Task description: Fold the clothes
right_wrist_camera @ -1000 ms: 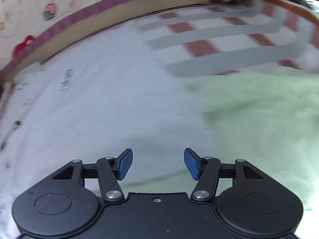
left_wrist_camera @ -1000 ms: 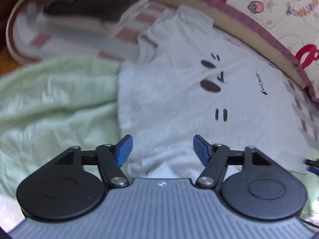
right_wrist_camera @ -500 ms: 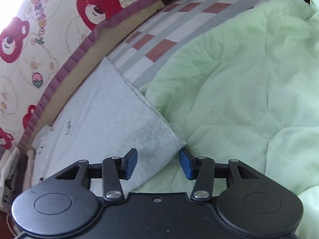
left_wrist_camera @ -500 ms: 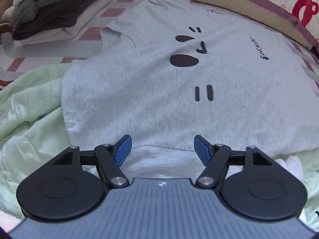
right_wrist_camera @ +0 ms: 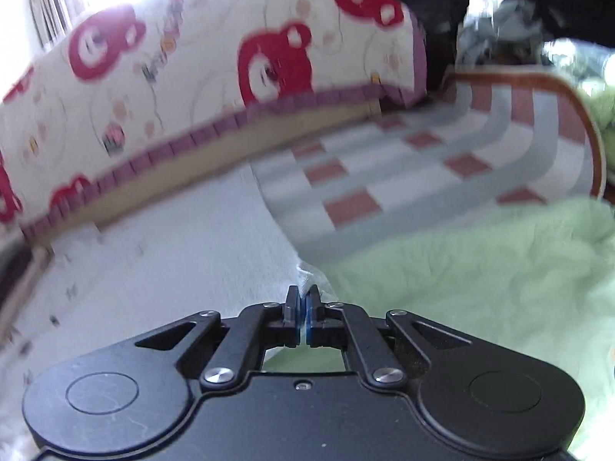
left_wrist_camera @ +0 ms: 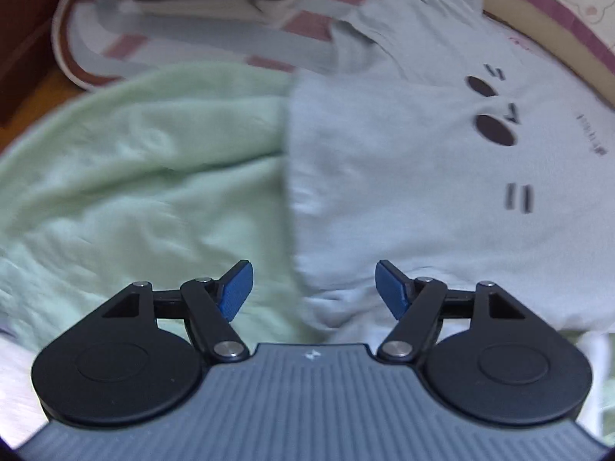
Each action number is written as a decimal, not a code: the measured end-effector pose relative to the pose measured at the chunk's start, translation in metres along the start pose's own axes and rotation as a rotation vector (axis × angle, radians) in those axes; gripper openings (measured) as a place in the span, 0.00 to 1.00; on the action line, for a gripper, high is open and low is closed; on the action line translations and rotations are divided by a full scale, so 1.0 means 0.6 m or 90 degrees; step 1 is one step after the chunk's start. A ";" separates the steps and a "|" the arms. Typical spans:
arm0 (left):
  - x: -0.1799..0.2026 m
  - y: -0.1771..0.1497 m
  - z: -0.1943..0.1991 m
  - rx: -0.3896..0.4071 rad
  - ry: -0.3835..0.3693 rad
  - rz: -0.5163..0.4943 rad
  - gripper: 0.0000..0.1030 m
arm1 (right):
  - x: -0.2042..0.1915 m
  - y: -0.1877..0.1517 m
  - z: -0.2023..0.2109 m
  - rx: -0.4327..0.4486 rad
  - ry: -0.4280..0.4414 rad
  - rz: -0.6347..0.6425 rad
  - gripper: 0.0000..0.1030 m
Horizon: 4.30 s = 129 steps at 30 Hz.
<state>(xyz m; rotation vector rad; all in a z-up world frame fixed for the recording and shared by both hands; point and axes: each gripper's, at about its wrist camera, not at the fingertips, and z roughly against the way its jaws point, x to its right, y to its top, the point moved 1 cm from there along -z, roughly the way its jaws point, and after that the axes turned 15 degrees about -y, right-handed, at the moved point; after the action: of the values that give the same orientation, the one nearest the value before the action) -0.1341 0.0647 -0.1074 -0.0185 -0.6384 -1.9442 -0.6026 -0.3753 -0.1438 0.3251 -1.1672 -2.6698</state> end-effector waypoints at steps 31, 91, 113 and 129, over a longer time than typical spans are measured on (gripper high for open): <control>-0.018 0.004 0.113 0.135 -0.212 0.101 0.04 | -0.013 0.004 0.025 0.039 0.159 -0.121 0.04; 0.151 0.454 -0.224 0.146 -0.175 -0.246 0.56 | -0.805 0.242 -0.168 -0.028 0.309 0.538 0.42; 0.185 0.688 -0.494 0.108 -0.281 -0.340 0.02 | -1.018 0.133 -0.478 -0.088 0.466 0.499 0.06; 0.160 0.673 -0.479 0.075 -0.361 -0.283 0.63 | -0.977 0.179 -0.520 -0.124 0.396 0.329 0.05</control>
<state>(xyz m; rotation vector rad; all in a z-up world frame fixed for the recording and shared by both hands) 0.2406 -0.2702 -0.1547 -0.3951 -1.2109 -2.3390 0.0558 -0.5009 -0.2027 0.6549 -0.6735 -1.9908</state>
